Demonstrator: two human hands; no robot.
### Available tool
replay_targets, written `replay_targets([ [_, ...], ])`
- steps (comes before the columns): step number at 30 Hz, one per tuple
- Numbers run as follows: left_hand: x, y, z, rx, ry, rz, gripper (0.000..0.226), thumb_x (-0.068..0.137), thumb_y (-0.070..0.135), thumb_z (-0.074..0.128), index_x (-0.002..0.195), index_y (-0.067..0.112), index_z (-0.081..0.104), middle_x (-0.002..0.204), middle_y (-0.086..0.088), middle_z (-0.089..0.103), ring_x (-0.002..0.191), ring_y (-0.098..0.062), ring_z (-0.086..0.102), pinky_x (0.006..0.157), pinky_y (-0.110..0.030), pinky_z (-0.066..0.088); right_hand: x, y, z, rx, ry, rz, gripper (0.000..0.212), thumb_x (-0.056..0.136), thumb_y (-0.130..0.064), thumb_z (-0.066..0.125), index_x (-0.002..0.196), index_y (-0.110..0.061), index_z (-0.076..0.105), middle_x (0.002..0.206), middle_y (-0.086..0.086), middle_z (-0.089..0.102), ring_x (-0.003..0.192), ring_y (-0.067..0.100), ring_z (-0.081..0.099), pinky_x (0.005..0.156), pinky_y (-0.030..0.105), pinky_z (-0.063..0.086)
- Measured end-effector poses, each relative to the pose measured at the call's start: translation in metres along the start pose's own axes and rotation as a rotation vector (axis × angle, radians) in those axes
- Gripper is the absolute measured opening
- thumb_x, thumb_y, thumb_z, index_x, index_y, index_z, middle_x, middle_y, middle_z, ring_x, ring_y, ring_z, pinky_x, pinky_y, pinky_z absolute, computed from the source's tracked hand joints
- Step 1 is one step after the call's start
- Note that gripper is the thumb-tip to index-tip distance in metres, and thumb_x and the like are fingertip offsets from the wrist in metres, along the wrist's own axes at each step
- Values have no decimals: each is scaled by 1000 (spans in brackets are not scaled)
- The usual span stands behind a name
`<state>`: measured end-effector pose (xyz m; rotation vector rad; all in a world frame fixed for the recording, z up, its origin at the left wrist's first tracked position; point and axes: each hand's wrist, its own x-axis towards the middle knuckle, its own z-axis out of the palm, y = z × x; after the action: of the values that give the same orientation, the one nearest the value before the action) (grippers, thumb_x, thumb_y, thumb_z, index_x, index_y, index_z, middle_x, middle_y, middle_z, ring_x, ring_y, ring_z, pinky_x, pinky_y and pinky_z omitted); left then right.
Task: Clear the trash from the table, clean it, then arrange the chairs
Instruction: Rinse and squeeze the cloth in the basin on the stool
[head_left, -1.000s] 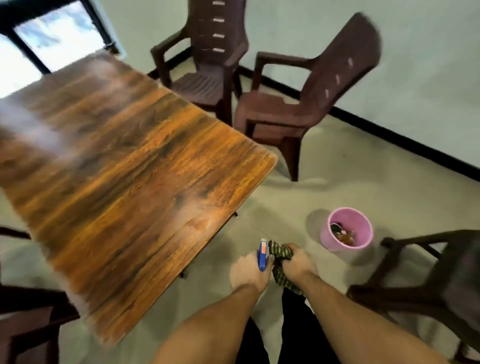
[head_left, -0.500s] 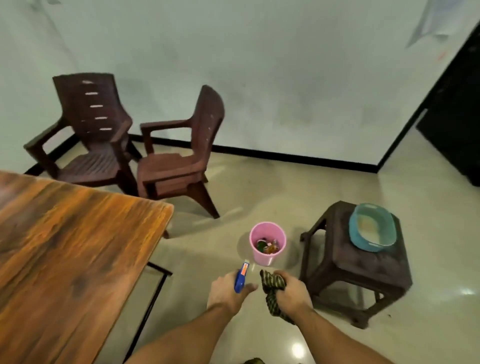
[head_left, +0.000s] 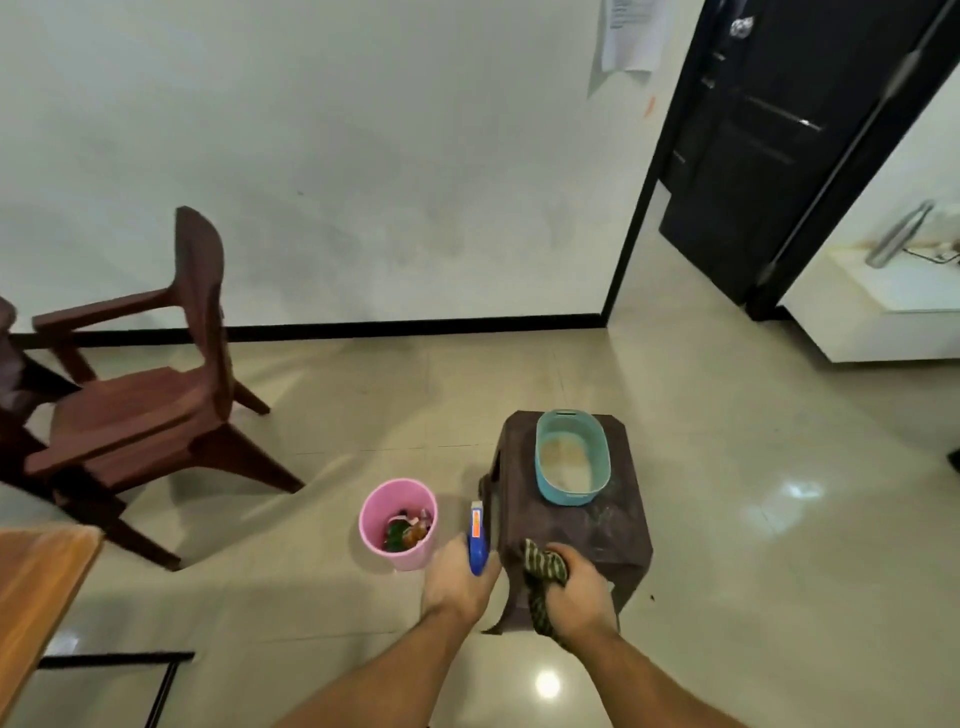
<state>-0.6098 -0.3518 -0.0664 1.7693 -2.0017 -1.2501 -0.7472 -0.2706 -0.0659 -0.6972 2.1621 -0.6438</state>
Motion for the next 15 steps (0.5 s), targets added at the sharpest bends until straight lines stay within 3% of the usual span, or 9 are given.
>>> replay_targets([
  [5,56,36,20,-3,-54,65,21,94,42,68,99,26,55,88,7,65,78,-8,60,73,-22,45,56,-6,-27,33,48,74,51,86,-8,56,134,-27,59,126,4,67,115,25,62,104,41,48],
  [9,117,60,29,-31,-107,148,25,89,45,72,99,26,59,88,8,68,81,-11,65,80,-34,57,94,-17,-42,49,95,132,54,86,-2,51,132,-30,58,120,6,69,110,28,63,100,37,49],
  [12,169,92,33,4,-168,182,28,90,44,72,104,25,57,95,6,67,89,-14,66,88,-40,56,123,-31,-51,89,124,211,56,86,-1,48,133,-30,54,118,5,68,102,23,61,98,36,49],
  [15,209,127,41,87,-245,217,32,95,42,66,117,22,54,110,-1,69,103,-22,66,94,-38,53,150,-42,-62,105,169,243,55,87,-3,50,137,-26,52,122,6,67,106,26,61,95,33,47],
])
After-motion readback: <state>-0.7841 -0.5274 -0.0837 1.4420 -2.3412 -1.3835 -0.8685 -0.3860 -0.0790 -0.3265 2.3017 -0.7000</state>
